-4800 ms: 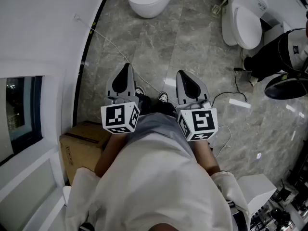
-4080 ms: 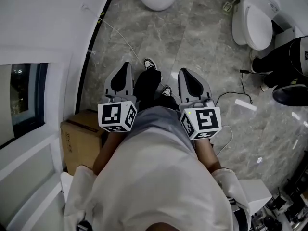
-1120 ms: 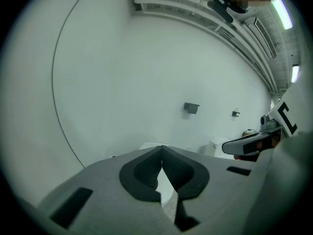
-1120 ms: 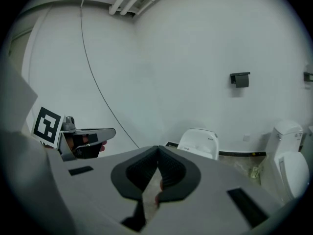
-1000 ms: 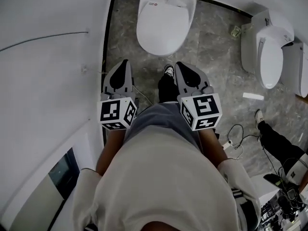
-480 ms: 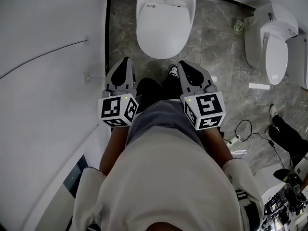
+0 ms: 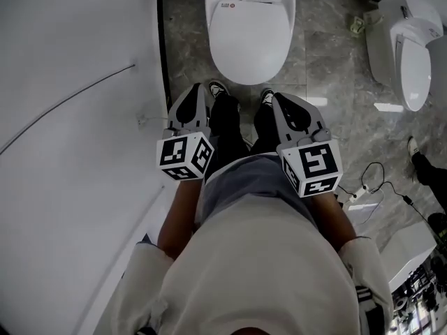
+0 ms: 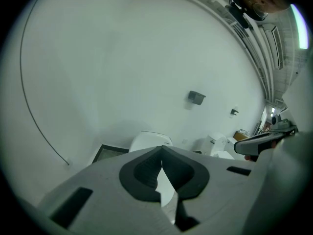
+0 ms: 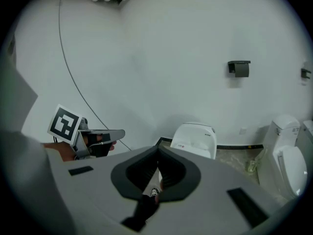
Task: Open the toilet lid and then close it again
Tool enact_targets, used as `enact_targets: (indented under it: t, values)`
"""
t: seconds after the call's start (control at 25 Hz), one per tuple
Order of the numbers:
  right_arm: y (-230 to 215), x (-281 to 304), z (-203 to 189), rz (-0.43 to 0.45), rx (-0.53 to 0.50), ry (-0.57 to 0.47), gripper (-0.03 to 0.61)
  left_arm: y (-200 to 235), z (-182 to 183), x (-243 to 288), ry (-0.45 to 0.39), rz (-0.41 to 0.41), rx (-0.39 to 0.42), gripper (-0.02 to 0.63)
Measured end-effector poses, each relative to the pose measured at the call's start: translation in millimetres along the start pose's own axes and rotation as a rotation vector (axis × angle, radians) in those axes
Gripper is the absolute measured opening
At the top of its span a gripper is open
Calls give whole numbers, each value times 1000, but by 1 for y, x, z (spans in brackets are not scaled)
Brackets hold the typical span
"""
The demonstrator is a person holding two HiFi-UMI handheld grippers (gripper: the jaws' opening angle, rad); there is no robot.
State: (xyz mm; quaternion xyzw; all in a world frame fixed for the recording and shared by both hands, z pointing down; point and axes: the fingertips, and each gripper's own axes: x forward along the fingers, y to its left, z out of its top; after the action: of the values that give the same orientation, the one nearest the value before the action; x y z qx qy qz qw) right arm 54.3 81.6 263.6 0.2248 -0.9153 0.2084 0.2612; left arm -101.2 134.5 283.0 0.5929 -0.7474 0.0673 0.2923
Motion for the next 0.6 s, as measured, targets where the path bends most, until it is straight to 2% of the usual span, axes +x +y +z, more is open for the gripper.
enact_targets:
  t: [0.36, 0.6]
  values:
    - [10, 28, 11, -36, 33, -1, 9, 30, -5, 30, 71, -46, -11, 8]
    - [14, 39, 5, -41, 61, 7, 9, 45, -36, 49, 137, -60, -41, 8]
